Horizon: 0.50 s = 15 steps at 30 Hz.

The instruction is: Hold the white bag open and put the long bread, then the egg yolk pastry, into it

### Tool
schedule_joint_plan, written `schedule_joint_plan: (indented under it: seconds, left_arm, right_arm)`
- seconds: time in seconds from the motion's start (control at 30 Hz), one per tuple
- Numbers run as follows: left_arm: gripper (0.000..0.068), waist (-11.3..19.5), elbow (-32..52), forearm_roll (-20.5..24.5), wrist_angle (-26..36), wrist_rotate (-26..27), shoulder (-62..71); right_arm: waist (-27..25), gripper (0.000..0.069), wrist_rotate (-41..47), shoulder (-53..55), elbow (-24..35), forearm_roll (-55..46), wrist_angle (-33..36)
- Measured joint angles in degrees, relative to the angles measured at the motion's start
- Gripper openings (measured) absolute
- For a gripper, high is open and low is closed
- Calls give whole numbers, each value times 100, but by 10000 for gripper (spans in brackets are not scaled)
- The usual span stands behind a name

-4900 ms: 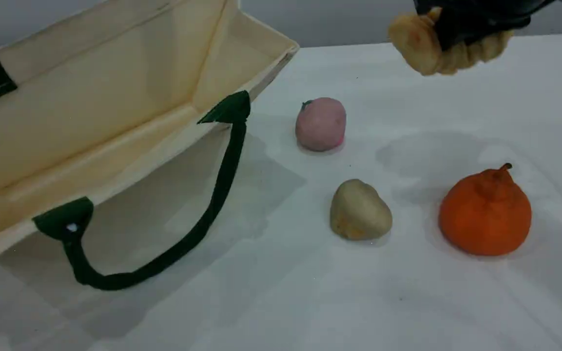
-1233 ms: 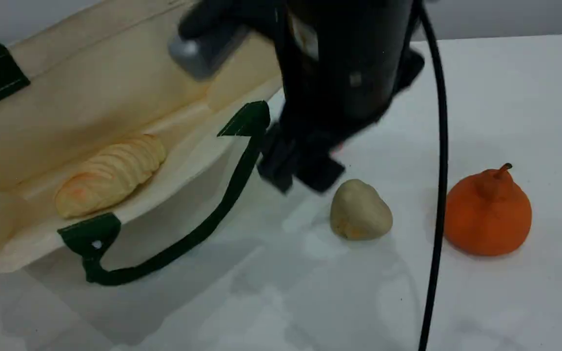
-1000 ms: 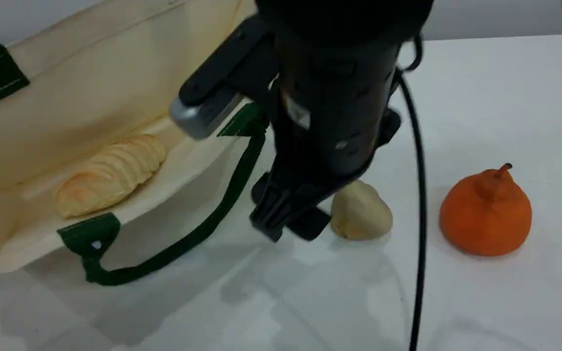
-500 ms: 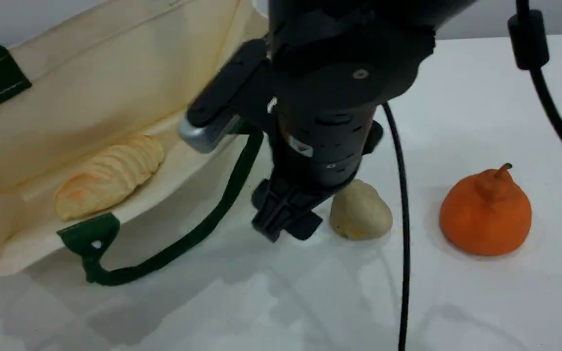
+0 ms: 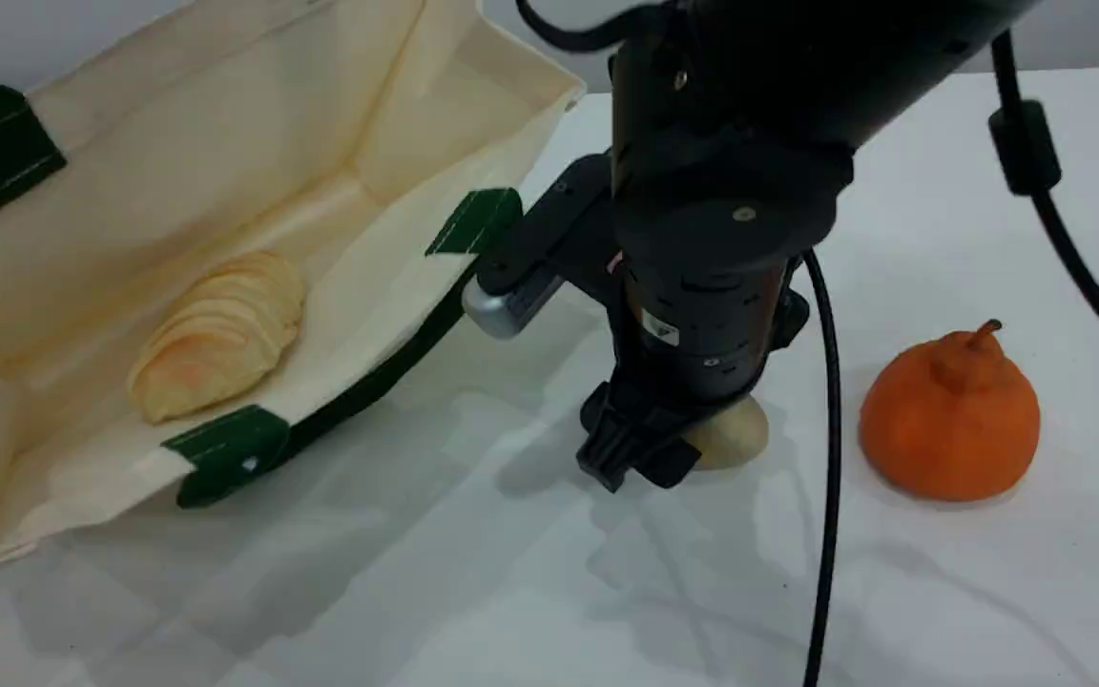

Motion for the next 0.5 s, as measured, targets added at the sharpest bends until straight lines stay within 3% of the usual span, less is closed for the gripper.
schedule_joint_plan:
  seconds: [0.13, 0.37, 0.5]
  left_arm:
    - [82, 0, 0, 0, 0, 5, 0]
    - [82, 0, 0, 0, 0, 5, 0]
    - [82, 0, 0, 0, 0, 5, 0]
  right_arm:
    - [-7, 463, 89, 54, 0, -148, 25]
    - [5, 217, 592, 54, 0, -694, 177]
    - [-8, 205, 830, 60, 5, -994, 561]
